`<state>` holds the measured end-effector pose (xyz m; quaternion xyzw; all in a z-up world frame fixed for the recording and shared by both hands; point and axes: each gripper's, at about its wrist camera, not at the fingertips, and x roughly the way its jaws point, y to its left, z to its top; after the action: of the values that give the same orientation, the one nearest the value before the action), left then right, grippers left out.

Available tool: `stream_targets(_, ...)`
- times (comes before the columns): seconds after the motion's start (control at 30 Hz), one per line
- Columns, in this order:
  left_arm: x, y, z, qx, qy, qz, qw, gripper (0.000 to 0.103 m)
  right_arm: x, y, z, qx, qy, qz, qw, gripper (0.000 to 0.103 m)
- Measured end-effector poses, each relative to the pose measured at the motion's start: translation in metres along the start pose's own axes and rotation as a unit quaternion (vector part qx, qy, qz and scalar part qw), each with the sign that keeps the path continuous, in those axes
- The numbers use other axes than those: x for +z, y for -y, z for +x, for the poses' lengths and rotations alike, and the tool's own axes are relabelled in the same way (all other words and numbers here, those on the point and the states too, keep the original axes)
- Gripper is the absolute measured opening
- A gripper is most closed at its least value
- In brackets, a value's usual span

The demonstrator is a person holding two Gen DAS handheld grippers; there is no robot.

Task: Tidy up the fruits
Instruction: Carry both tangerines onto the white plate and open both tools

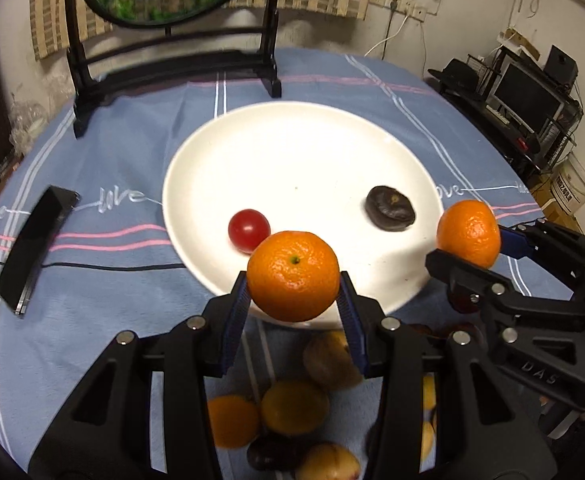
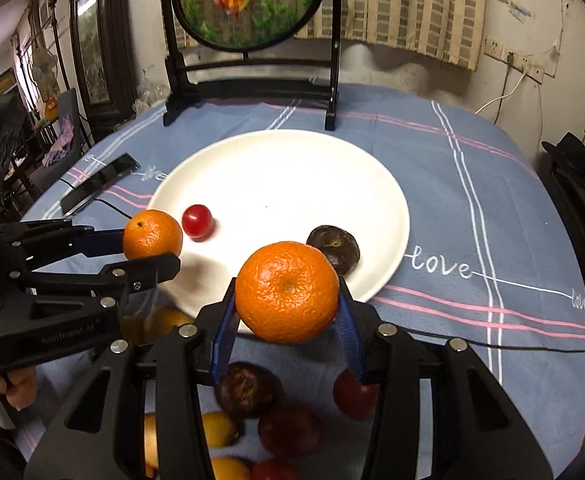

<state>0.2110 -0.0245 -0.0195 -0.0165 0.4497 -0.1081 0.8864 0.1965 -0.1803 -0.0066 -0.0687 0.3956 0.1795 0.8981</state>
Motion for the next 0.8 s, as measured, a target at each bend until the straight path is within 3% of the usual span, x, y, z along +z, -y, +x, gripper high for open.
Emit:
stream_targets(0.3,0.008,-0.005,0.031,0.009,-0.028,-0.006,0.9996,0.045,0.008,-0.001,0.037,-0.005,-0.038,-0.009,0.999,0.046)
stream_targets(0.4,0.010,-0.004,0.034,0.017,-0.031,-0.005,0.9994,0.049,0.007,-0.002,0.041,-0.010,-0.045,-0.010,0.999,0.053)
stream_targets(0.43,0.010,-0.004,0.032,0.021,-0.027,-0.006,0.9994,0.051,0.006,-0.001,0.038,-0.012,-0.039,-0.008,0.999,0.056)
stream_targets(0.5,0.010,-0.004,0.025,0.032,-0.013,-0.004,0.9994,0.065,0.006,0.003,0.032,-0.015,-0.031,-0.001,0.999,0.060)
stream_targets(0.8,-0.012,-0.006,-0.028,0.041,0.033,-0.009,0.9986,0.073,-0.020,0.015,-0.013,-0.005,-0.008,0.035,0.999,0.064)
